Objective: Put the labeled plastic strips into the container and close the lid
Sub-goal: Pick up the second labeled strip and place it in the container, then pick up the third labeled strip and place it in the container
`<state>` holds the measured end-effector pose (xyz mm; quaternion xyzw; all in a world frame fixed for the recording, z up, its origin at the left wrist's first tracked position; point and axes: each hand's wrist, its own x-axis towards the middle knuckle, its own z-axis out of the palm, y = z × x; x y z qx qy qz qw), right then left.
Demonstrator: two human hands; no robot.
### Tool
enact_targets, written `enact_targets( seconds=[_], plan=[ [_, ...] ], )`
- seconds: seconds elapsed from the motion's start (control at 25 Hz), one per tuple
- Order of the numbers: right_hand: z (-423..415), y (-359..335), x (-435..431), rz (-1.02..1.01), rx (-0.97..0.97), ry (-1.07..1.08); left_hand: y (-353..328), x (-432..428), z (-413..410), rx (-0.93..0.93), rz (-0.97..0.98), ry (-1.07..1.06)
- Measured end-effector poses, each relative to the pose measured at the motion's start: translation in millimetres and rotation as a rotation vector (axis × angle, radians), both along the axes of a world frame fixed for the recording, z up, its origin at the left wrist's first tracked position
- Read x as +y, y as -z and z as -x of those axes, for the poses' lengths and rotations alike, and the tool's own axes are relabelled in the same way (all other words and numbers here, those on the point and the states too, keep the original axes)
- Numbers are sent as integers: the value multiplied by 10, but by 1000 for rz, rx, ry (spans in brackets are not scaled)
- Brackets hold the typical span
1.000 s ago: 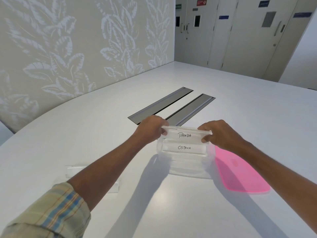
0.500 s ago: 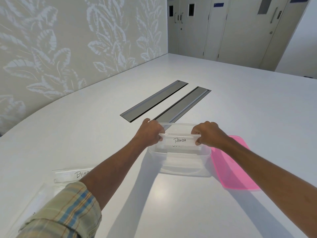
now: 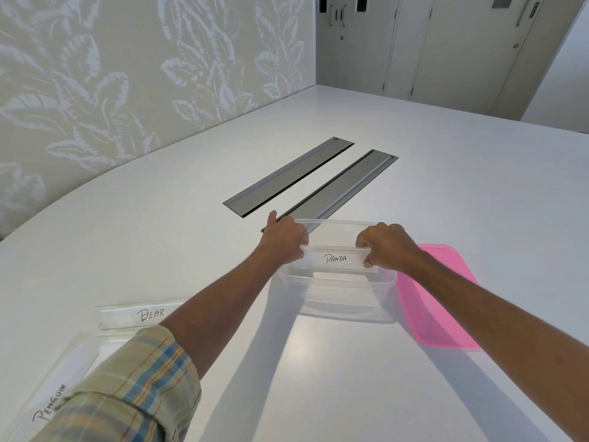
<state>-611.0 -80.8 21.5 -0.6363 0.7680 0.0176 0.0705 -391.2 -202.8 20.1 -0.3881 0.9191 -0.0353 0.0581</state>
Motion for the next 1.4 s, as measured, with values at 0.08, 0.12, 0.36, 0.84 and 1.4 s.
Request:
enact_targets(
  seconds=[0.08,0.12,0.36,0.84,1.4],
  plan=[
    [0,-4,14,2,1,3,4,9,-10,31,-9,5],
    [2,-19,27,14,-8,4,-6,19,-28,68,-17,13],
    [-117,-239,218,229,-234,45,-180,151,-389,492,-8,19],
    [-1459,-438,543,388,-585,-78,-696,410,-2228,684,-59,-248],
    [-3021,144,290,141,-644,-192,-71,629,-3870,370,-212,-464]
  ],
)
